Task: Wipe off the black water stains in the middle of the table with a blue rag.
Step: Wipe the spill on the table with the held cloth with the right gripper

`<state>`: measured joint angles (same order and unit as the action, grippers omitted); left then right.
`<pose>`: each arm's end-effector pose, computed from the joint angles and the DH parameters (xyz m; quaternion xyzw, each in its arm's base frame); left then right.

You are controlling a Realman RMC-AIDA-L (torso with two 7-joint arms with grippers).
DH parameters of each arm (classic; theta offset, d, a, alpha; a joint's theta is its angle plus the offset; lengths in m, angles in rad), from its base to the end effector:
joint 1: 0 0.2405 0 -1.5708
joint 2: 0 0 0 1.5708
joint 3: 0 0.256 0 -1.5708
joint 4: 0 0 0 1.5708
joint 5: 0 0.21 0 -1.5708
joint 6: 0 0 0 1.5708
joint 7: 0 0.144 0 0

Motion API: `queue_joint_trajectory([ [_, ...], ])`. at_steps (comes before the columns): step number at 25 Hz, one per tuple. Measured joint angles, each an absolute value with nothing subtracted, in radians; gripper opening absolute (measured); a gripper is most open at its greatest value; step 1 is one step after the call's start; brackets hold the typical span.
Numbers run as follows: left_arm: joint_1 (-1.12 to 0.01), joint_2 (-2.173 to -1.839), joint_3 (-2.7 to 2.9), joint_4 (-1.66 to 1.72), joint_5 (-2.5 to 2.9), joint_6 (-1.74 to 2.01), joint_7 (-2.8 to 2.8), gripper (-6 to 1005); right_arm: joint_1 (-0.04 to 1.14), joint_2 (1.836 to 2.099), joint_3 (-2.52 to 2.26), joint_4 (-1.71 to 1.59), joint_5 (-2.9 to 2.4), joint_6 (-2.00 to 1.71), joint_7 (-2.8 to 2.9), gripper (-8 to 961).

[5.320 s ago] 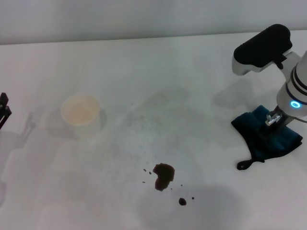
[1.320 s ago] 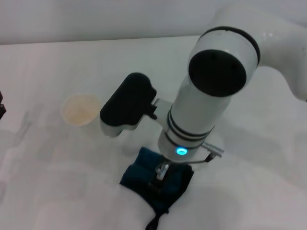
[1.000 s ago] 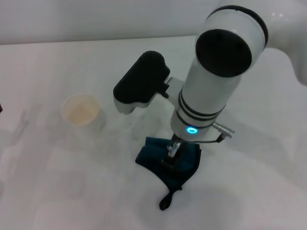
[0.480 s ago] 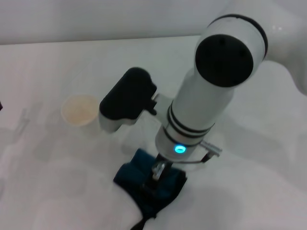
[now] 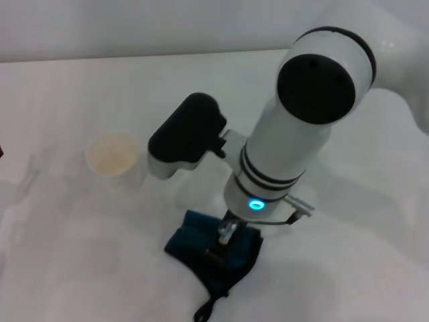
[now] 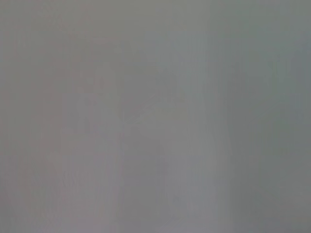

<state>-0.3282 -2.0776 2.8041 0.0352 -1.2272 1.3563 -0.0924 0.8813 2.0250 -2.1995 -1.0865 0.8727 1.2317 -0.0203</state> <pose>-0.3592 0.2739 -0.0074 -0.7245 -0.1718 -0.2535 0.6175 0.1350 0.3061 -0.1331 -0.9060 0.3107 -0.2692 0.1006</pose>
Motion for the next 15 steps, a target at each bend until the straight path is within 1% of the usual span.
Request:
queue_joint_trajectory([
  [10,-0.329,-2.075,2.804,0.035,-1.254,1.343,-0.100,887,0.772,2.021,-1.995,-1.177,0.623,1.416,-0.015,56],
  [15,-0.335,-2.075,2.804,0.035,-1.266,1.330,-0.101,887,0.710,2.015,-1.841,-1.200,0.500,1.480,-0.059,56],
])
